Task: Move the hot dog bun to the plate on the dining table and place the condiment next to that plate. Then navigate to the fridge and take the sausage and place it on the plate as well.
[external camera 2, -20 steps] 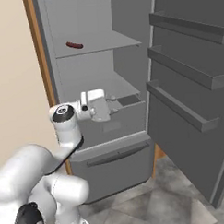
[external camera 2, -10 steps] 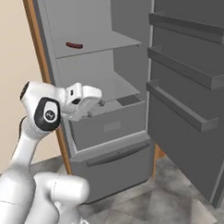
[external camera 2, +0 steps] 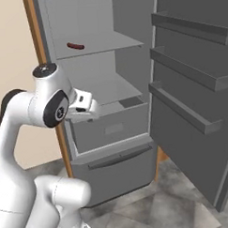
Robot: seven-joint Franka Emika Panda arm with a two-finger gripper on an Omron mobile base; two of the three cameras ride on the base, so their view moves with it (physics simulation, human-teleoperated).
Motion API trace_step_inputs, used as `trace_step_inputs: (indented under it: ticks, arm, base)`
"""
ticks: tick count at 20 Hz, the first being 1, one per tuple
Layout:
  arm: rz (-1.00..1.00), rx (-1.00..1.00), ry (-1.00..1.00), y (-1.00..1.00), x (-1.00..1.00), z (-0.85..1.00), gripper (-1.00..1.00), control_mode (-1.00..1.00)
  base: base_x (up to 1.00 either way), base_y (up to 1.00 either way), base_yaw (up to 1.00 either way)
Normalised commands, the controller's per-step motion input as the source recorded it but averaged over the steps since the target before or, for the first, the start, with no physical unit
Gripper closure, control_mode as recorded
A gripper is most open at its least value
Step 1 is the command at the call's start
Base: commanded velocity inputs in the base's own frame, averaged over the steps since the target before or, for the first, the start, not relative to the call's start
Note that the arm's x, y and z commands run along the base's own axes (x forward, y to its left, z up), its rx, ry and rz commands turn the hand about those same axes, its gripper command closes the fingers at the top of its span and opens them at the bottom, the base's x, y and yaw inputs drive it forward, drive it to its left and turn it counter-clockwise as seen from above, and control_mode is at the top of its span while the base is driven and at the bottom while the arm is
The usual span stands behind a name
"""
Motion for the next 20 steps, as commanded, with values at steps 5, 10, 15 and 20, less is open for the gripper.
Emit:
trace_step_inputs:
  ticks: [5, 10, 15, 20]
  arm:
    - [0.06, 0.28, 0.28, 0.46, -0.13, -0.29, -1.00, -1.00]
    - [0.01, 0.01, 0.02, 0.06, -0.01, -0.06, -1.00, 1.00]
    - [0.00, 0.00, 0.00, 0.00, 0.00, 0.00, -1.00, 1.00]
    - [0.00, 0.00, 0.00, 0.00, 0.00, 0.00, -1.00, 1.00]
  base:
    - [0.00, 0.00, 0.00]
    - [0.12, -0.25, 0.03]
    - [0.69, -0.69, 0.13]
    - [0.62, -0.09, 0.39]
